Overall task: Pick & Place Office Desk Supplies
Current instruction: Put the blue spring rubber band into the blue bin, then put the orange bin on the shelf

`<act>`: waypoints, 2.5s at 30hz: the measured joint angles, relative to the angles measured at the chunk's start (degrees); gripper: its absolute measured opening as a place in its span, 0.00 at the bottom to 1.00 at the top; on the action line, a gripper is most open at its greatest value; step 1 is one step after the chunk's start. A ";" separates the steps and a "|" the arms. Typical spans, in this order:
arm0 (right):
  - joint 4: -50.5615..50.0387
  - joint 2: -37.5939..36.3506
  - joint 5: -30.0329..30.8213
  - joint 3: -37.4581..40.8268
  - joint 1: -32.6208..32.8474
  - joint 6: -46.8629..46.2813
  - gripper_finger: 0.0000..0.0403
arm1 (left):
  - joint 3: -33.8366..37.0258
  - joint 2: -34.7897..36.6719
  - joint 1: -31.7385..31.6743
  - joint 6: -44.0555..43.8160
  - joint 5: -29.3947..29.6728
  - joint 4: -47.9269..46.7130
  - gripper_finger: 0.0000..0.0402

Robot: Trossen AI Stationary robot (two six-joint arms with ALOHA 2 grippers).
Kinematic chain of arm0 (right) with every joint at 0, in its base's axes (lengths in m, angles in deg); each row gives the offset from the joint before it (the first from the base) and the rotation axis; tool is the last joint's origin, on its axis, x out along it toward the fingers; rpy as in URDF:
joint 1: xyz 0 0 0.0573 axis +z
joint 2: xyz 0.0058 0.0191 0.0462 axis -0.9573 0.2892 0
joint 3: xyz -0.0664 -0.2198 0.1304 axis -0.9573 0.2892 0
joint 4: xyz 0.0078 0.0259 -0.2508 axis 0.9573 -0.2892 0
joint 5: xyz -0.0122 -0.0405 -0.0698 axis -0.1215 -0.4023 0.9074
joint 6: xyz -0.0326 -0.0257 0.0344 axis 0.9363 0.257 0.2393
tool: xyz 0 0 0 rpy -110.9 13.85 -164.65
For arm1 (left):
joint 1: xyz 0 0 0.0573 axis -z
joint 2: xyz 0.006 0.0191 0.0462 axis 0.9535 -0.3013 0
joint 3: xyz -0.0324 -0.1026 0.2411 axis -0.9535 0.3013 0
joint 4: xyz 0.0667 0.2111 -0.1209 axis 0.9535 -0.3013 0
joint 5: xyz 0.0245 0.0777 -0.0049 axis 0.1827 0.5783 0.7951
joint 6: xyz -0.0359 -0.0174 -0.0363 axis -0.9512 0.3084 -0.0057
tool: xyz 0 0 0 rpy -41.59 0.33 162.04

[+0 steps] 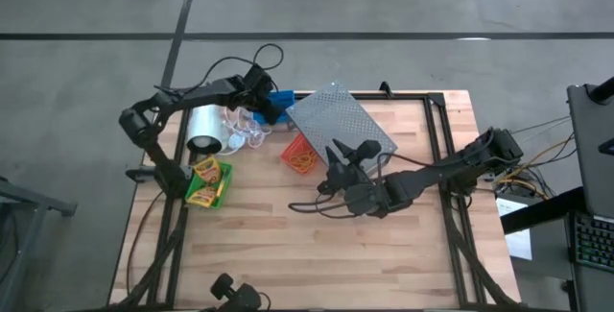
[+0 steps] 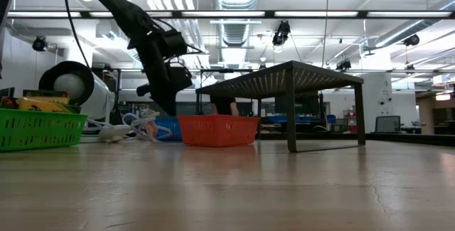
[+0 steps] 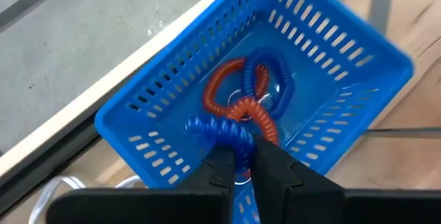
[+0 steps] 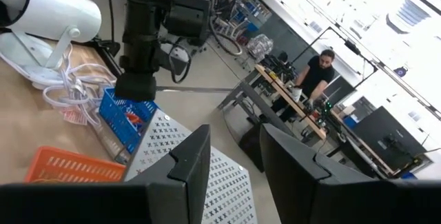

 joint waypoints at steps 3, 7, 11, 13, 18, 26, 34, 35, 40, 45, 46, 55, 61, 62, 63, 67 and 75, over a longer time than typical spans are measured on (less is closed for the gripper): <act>0.00 0.00 0.00 0.00 0.02 0.00 0.30 | 1.54 0.00 -0.66 -0.01 0.00 1.86 0.08; 0.00 -0.01 0.00 0.00 0.02 0.08 0.29 | 2.87 0.00 -1.68 0.00 0.00 2.42 0.08; 0.00 -0.01 -0.02 0.00 0.02 0.15 0.29 | 4.35 0.00 -1.75 0.02 -0.07 2.45 0.08; 0.00 0.00 -0.02 0.00 0.02 0.12 0.29 | 4.85 0.00 -1.70 0.04 -0.22 2.75 0.08; 0.00 -0.01 -0.07 0.00 -0.15 0.03 0.29 | 5.22 0.00 -1.75 0.01 0.34 3.51 0.08; 0.00 0.01 -0.07 0.00 -0.22 0.04 0.29 | 5.17 0.00 -1.69 0.06 1.51 4.80 0.13; -0.93 0.00 -0.04 0.00 -0.22 -0.02 0.29 | 5.17 0.00 -1.65 1.34 1.31 8.18 0.22; -1.33 -0.01 -0.04 0.00 -0.22 0.00 0.29 | 5.17 0.00 -1.65 1.36 1.32 8.96 0.22; -1.53 -0.01 -0.04 0.00 -0.22 -0.02 0.29 | 5.13 0.00 -1.42 -1.53 1.33 9.43 0.22; -1.55 0.01 -0.04 0.00 -0.22 -0.02 0.29 | 5.13 0.00 -0.99 -1.30 1.29 9.40 0.22; -1.57 0.00 -0.04 0.00 -0.22 -0.02 0.29 | 5.13 0.00 -0.98 -1.30 1.29 9.54 0.22; -1.66 -0.01 -0.07 0.00 -0.20 -1.36 0.29 | 2.47 2.74 -0.54 5.91 0.86 8.21 0.22; -1.65 0.00 -0.09 0.00 -0.20 -1.49 0.29 | 1.76 14.57 1.79 2.46 0.66 7.64 0.23; -1.66 -0.01 -0.09 0.00 -0.20 -1.48 0.29 | 1.76 17.35 2.47 1.50 0.68 7.19 0.23; -1.66 -0.01 -0.09 0.00 -0.20 -1.48 0.29 | 1.76 20.34 3.33 0.64 0.67 6.48 0.23; -1.65 -0.01 -0.12 0.00 -0.20 -1.51 0.29 | 1.85 32.00 8.58 -0.42 -1.41 4.21 0.23; -1.66 -0.01 -1.97 0.00 -0.07 -2.99 0.29 | 5.41 50.44 24.56 0.06 -3.69 5.53 0.23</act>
